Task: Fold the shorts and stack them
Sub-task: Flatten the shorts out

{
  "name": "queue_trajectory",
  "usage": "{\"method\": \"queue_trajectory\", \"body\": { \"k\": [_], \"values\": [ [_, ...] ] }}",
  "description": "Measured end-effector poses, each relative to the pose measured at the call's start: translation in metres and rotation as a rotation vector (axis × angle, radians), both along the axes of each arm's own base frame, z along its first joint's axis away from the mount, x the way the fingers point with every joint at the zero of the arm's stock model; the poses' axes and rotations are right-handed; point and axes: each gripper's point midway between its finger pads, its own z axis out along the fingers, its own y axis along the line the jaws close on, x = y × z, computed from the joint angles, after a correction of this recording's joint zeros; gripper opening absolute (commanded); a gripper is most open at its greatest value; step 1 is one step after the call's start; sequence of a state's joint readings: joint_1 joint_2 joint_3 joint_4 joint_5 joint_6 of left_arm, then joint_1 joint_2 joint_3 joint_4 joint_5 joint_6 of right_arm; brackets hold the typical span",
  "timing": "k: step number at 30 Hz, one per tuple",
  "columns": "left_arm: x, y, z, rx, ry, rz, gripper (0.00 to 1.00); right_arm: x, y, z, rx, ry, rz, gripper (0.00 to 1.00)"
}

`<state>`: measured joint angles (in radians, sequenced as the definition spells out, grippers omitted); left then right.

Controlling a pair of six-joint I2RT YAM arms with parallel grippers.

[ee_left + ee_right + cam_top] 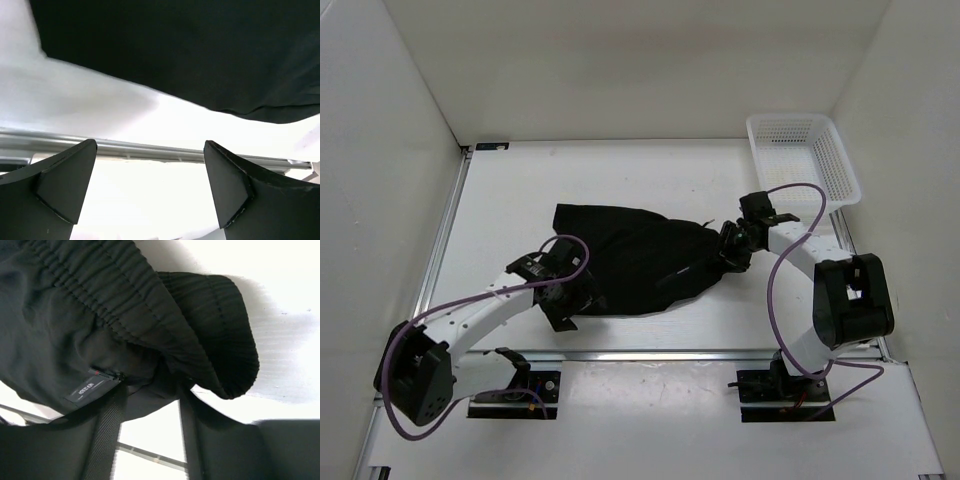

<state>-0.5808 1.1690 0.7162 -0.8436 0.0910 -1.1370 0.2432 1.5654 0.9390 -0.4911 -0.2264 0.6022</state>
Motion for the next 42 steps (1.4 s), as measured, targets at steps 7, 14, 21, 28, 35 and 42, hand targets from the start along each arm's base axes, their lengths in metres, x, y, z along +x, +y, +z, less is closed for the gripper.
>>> {"method": "queue_trajectory", "body": {
  "k": [7, 14, 21, 28, 35, 42],
  "values": [
    [-0.007, 0.004, -0.026, 0.057, 0.101, 0.042, 0.83, 0.005, -0.003, -0.003, -0.024, -0.018, -0.004, 0.28],
    [0.011, 0.008, -0.045, 0.167, 0.13, 0.065, 0.28, 0.011, -0.005, -0.006, -0.04, -0.02, -0.013, 0.0],
    [0.054, 0.002, -0.023, 0.188, -0.03, 0.066, 0.1, 0.012, -0.008, 0.005, -0.051, -0.061, -0.006, 0.0],
    [0.062, 0.011, -0.017, 0.232, -0.063, 0.067, 0.1, 0.011, -0.012, 0.025, -0.062, -0.119, -0.001, 0.0],
    [0.047, 0.017, -0.008, 0.21, -0.059, 0.058, 0.99, 0.008, -0.016, 0.029, -0.078, -0.128, 0.004, 0.0],
    [0.02, 0.017, -0.044, 0.228, 0.08, 0.016, 0.91, 0.008, -0.016, 0.028, -0.081, -0.128, 0.01, 0.0]
  ]
}}
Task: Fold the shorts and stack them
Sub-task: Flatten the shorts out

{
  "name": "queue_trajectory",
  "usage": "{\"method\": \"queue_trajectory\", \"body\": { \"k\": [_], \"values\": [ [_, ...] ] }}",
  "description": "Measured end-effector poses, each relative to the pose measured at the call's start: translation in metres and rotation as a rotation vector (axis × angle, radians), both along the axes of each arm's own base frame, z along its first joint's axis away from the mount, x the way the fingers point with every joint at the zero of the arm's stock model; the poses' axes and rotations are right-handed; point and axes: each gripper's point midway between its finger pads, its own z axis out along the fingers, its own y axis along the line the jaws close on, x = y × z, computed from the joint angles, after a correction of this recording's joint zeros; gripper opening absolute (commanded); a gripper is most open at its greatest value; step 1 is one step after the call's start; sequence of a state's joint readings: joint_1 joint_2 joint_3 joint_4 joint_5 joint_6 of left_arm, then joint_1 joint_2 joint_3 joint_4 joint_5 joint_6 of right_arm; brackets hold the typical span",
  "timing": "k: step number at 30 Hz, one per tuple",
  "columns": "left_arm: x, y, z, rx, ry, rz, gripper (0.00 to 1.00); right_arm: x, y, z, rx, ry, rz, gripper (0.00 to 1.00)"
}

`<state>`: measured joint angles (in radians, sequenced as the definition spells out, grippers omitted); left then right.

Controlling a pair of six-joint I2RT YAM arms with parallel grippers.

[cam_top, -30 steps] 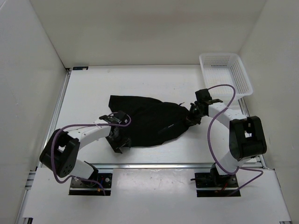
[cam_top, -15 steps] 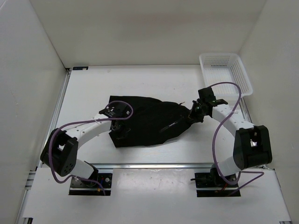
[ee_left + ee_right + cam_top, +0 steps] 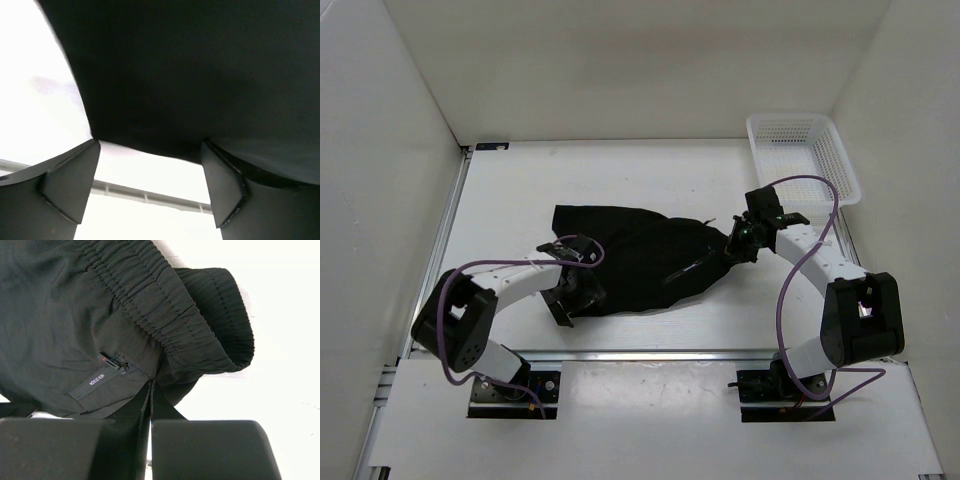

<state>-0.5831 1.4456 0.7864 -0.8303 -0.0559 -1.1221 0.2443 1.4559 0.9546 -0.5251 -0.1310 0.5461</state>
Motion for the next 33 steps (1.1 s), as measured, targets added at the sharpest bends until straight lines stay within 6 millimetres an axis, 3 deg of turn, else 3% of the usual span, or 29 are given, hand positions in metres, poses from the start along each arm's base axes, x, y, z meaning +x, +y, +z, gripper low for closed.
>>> {"method": "queue_trajectory", "body": {
  "k": [2, 5, 6, 8, 11, 14, 19, 24, 29, 33],
  "values": [
    [-0.006, 0.001, -0.011, 0.013, 0.044, -0.004, 0.84, 0.0, 0.0, 0.0, 0.0, 0.0, 0.0, 0.0],
    [-0.008, 0.002, -0.012, 0.021, 0.058, 0.001, 0.51, 0.0, 0.0, 0.0, -0.001, 0.0, 0.003, 0.0],
    [-0.008, 0.002, -0.012, 0.024, 0.059, -0.001, 0.28, 0.0, 0.0, 0.0, -0.002, 0.0, 0.003, 0.0],
    [-0.005, 0.003, -0.011, 0.033, 0.05, -0.005, 0.1, -0.001, -0.001, 0.0, -0.004, 0.001, 0.004, 0.0],
    [0.01, 0.006, -0.002, 0.065, 0.004, -0.009, 0.1, -0.003, -0.001, -0.001, -0.008, 0.007, 0.007, 0.0],
    [0.04, 0.014, 0.022, 0.1, -0.069, 0.007, 0.1, -0.002, -0.001, 0.003, -0.011, 0.008, 0.012, 0.0],
    [0.119, 0.034, 0.094, 0.138, -0.264, 0.059, 0.1, 0.02, 0.003, 0.031, -0.002, -0.055, 0.022, 0.0],
    [0.186, 0.051, 0.164, 0.163, -0.42, 0.076, 0.1, 0.065, 0.014, 0.084, 0.023, -0.186, 0.024, 0.0],
    [0.213, 0.065, 0.225, 0.151, -0.535, 0.061, 0.1, 0.08, 0.019, 0.121, 0.048, -0.277, 0.032, 0.0],
    [0.198, 0.063, 0.237, 0.107, -0.542, 0.005, 0.1, 0.057, 0.017, 0.126, 0.053, -0.296, 0.044, 0.0]
  ]
}}
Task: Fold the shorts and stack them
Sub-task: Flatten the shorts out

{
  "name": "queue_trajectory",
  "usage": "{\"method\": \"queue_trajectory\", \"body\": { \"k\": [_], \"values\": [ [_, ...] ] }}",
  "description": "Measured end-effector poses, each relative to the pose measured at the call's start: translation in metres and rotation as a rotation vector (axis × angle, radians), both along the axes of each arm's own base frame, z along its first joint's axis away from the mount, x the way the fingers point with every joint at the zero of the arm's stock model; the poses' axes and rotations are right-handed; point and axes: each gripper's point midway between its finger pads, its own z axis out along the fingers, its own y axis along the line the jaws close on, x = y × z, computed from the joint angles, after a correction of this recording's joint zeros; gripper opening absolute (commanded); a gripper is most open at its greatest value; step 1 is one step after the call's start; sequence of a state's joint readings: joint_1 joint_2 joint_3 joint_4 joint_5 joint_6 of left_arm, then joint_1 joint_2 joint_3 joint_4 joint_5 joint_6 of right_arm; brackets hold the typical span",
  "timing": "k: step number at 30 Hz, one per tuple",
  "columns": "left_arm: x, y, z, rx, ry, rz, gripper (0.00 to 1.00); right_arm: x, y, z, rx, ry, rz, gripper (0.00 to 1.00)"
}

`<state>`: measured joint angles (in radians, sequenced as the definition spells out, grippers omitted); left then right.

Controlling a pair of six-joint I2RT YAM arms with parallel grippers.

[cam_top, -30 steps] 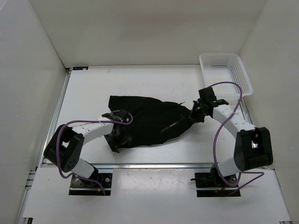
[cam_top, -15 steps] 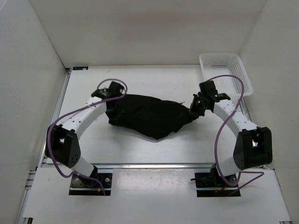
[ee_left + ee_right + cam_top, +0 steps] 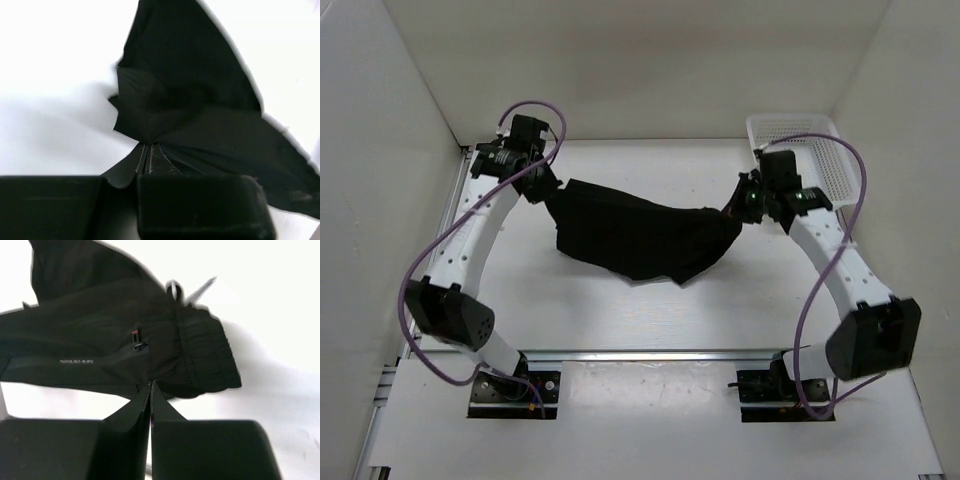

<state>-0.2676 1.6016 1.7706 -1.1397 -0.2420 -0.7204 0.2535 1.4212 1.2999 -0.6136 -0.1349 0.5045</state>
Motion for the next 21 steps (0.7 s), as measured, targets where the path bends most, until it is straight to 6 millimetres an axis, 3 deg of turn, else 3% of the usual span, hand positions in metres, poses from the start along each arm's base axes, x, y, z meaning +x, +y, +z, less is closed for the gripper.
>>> {"method": "queue_trajectory", "body": {
  "k": [5, 6, 7, 8, 9, 10, 13, 16, 18, 21],
  "values": [
    [-0.066, -0.005, -0.032, -0.043, 0.112, -0.116, 0.1, -0.078, -0.011, -0.016, -0.017, -0.009, 0.034, 0.0],
    [-0.081, -0.008, -0.041, -0.059, 0.138, -0.142, 0.15, -0.094, -0.015, -0.023, -0.021, -0.002, 0.035, 0.0],
    [-0.094, -0.01, -0.049, -0.075, 0.165, -0.168, 0.26, -0.107, -0.019, -0.032, -0.022, 0.001, 0.033, 0.06],
    [-0.102, -0.013, -0.058, -0.084, 0.191, -0.191, 0.36, -0.12, -0.023, -0.045, -0.029, 0.023, 0.03, 0.32],
    [-0.107, -0.014, -0.066, -0.083, 0.222, -0.209, 0.46, -0.131, -0.027, -0.057, -0.041, 0.056, 0.02, 0.49],
    [-0.108, -0.016, -0.074, -0.082, 0.249, -0.221, 0.49, -0.138, -0.03, -0.067, -0.051, 0.088, 0.007, 0.53],
    [-0.091, -0.022, -0.104, -0.071, 0.318, -0.229, 0.48, -0.149, -0.036, -0.093, -0.092, 0.19, 0.002, 0.54],
    [-0.08, -0.025, -0.136, -0.058, 0.396, -0.229, 0.47, -0.147, -0.041, -0.101, -0.124, 0.243, -0.016, 0.52],
    [-0.081, -0.025, -0.142, -0.059, 0.409, -0.224, 0.47, -0.141, -0.048, -0.097, -0.133, 0.24, -0.048, 0.52],
    [-0.094, -0.023, -0.132, -0.078, 0.368, -0.206, 0.49, -0.129, -0.058, -0.087, -0.112, 0.212, -0.101, 0.54]
  ]
}}
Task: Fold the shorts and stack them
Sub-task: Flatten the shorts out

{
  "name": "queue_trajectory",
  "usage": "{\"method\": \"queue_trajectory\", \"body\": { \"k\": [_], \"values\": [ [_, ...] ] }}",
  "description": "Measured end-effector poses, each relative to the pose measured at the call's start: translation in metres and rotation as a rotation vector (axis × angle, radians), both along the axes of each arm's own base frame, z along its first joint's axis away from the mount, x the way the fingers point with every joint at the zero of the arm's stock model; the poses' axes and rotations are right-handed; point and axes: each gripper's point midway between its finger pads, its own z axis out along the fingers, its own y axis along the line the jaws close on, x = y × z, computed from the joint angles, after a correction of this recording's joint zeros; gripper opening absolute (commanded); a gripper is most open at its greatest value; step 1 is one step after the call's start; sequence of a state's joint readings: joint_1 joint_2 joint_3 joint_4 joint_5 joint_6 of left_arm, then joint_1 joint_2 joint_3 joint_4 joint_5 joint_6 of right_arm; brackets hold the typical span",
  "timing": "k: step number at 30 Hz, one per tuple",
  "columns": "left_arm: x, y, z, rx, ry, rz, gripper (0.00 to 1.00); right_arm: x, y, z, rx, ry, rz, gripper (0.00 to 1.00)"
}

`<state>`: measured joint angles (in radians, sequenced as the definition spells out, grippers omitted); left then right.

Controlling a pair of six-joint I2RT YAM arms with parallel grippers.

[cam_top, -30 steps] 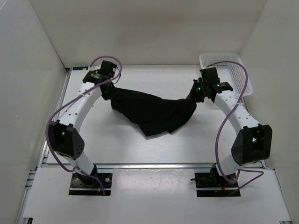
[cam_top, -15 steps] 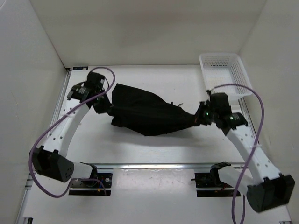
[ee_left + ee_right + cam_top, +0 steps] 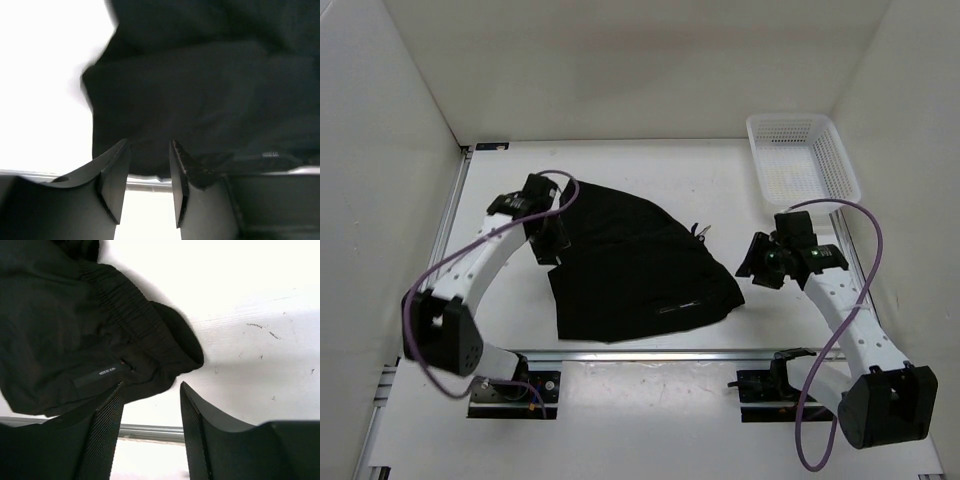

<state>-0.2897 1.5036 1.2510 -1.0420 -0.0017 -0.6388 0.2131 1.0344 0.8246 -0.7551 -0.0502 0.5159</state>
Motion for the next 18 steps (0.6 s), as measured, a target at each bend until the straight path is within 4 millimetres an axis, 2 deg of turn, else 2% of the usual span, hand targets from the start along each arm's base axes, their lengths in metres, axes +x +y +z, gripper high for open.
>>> {"method": "queue_trajectory", "body": {
  "k": [2, 3, 4, 6, 9, 12, 14, 15, 18],
  "values": [
    [-0.021, 0.004, 0.008, -0.026, -0.034, 0.026, 0.52, 0.001, -0.001, -0.001, 0.03, 0.01, -0.018, 0.58],
    [-0.034, 0.006, 0.009, -0.044, -0.045, 0.041, 0.66, 0.0, 0.001, -0.005, 0.05, 0.019, -0.02, 0.68],
    [-0.046, 0.006, 0.008, -0.066, -0.053, 0.049, 0.78, -0.003, 0.003, -0.011, 0.071, 0.04, -0.024, 0.73],
    [-0.076, 0.005, -0.005, -0.114, -0.024, 0.068, 0.81, -0.01, 0.01, -0.028, 0.116, 0.097, -0.024, 0.8],
    [-0.113, -0.003, -0.04, -0.154, 0.095, 0.084, 0.82, -0.024, 0.017, -0.048, 0.159, 0.191, -0.023, 0.8],
    [-0.145, -0.01, -0.071, -0.152, 0.233, 0.085, 0.83, -0.026, 0.023, -0.052, 0.193, 0.225, -0.025, 0.78],
    [-0.159, -0.015, -0.082, -0.153, 0.278, 0.072, 0.83, -0.023, 0.026, -0.051, 0.21, 0.219, -0.023, 0.78],
    [-0.164, -0.017, -0.085, -0.157, 0.291, 0.068, 0.89, -0.022, 0.027, -0.051, 0.216, 0.22, -0.022, 0.77],
    [-0.169, -0.021, -0.092, -0.165, 0.315, 0.066, 0.91, -0.018, 0.028, -0.057, 0.22, 0.234, -0.025, 0.77]
  ]
}}
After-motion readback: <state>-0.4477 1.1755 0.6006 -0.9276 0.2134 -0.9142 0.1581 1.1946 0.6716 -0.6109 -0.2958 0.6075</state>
